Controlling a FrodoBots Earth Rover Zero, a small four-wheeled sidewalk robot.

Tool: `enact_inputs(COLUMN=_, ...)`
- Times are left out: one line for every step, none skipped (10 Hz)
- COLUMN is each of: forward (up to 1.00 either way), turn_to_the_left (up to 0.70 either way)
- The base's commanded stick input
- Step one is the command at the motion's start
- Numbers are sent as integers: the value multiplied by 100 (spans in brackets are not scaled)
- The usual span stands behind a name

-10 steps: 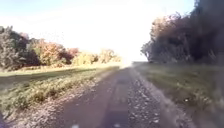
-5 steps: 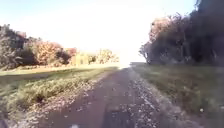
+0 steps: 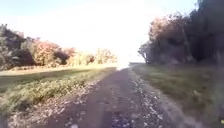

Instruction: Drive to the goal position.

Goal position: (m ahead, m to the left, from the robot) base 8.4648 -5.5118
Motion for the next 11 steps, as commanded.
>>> enact_inputs(forward=70, turn_to_the_left=-14)
enact_inputs(forward=70, turn_to_the_left=-14)
enact_inputs(forward=70, turn_to_the_left=-14)
enact_inputs(forward=70, turn_to_the_left=-14)
enact_inputs(forward=70, turn_to_the_left=-14)
enact_inputs(forward=70, turn_to_the_left=-14)
enact_inputs(forward=70, turn_to_the_left=-14)
enact_inputs(forward=70, turn_to_the_left=-14)
enact_inputs(forward=70, turn_to_the_left=-14)
enact_inputs(forward=70, turn_to_the_left=-14)
enact_inputs(forward=70, turn_to_the_left=-14)
